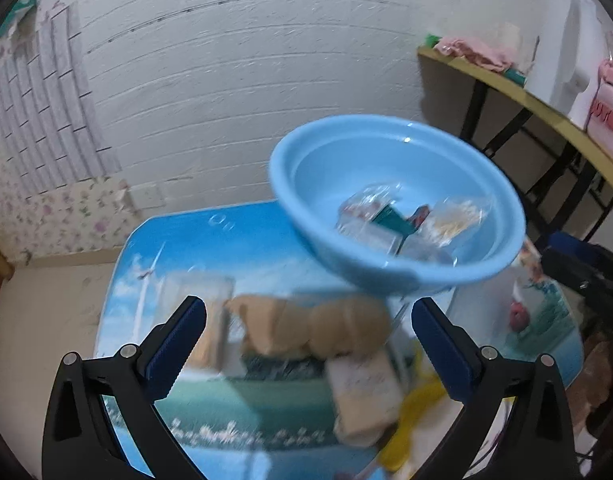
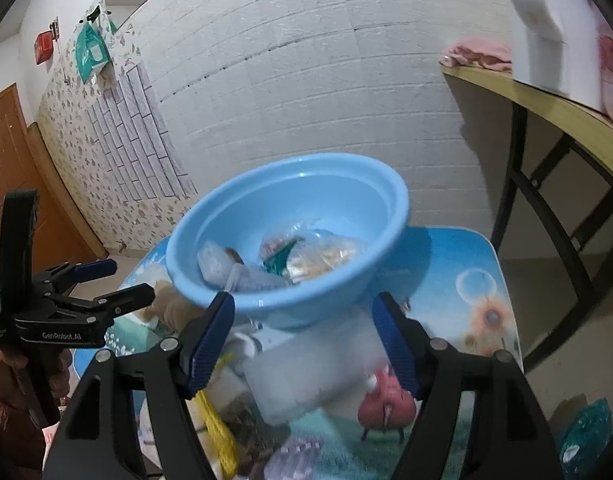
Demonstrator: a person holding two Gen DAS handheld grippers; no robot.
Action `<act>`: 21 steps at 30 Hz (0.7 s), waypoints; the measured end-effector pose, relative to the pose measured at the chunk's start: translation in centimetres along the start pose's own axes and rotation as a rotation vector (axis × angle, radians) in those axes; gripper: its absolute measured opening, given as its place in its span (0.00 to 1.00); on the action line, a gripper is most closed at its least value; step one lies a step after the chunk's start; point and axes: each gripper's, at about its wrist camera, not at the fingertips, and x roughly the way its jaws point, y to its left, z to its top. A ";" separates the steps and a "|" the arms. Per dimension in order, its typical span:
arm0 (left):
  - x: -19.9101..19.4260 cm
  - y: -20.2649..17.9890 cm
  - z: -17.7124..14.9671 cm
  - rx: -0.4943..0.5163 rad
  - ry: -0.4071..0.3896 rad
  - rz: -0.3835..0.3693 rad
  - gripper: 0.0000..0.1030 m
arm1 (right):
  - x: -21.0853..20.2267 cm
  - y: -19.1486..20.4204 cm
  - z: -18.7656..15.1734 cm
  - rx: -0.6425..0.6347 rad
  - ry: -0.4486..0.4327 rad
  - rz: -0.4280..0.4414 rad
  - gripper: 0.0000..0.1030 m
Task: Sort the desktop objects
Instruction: 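Move the right gripper toward the white plush doll while the left moves toward the Face tissue pack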
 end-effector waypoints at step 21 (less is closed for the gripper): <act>-1.3 3.8 -8.7 -0.113 0.088 -0.069 1.00 | -2.0 0.8 -7.4 0.095 0.119 0.076 0.70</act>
